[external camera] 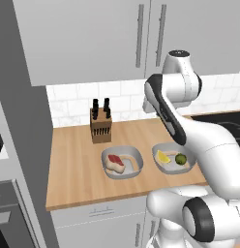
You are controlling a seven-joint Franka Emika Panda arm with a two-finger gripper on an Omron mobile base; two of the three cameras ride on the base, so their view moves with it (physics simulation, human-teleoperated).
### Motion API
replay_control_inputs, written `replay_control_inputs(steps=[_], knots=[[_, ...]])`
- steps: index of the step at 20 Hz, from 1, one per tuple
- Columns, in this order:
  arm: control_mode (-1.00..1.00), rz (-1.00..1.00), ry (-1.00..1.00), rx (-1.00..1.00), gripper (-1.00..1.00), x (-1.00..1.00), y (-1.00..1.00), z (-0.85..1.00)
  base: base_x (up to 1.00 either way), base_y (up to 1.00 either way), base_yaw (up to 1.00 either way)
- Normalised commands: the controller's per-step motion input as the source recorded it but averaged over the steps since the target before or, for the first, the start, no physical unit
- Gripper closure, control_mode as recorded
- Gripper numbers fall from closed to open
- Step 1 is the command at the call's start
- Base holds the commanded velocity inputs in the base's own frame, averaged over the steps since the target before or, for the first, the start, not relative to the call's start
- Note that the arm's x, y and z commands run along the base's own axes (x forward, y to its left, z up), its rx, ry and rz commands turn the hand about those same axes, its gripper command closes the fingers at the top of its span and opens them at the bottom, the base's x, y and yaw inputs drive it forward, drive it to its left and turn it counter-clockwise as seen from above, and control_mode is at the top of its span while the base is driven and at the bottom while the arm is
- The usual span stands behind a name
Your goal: Take the meat container that has the steak and place it on the second highest rack of the freezer. Then take the vegetable container that has the lemon wedge and lime and place it on the highest rack of the freezer.
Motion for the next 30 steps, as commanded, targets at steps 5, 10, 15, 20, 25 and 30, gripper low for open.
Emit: replay_control_inputs(steps=[5,10,15,20,25,30], knots=[[-1.00,-0.09,-0.01,0.01,-1.00,-0.20,0.01,-0.07,0.00,0.00,0.00],[-1.00,-0.54,-0.01,0.10,-1.00,-0.56,-0.22,-0.42,0.00,0.00,0.00],[-1.00,-0.70,0.04,0.15,-1.00,-0.50,-0.27,-0.51,0.00,0.00,0.00],[-1.00,-0.57,0.14,0.30,-1.00,-0.55,-0.68,-0.62,0.00,0.00,0.00],[-1.00,-0.32,0.04,0.30,-1.00,-0.36,-0.70,-0.64,0.00,0.00,0.00],[-1.00,-0.22,0.00,0.05,-1.00,-0.14,-0.13,-0.55,0.00,0.00,0.00]])
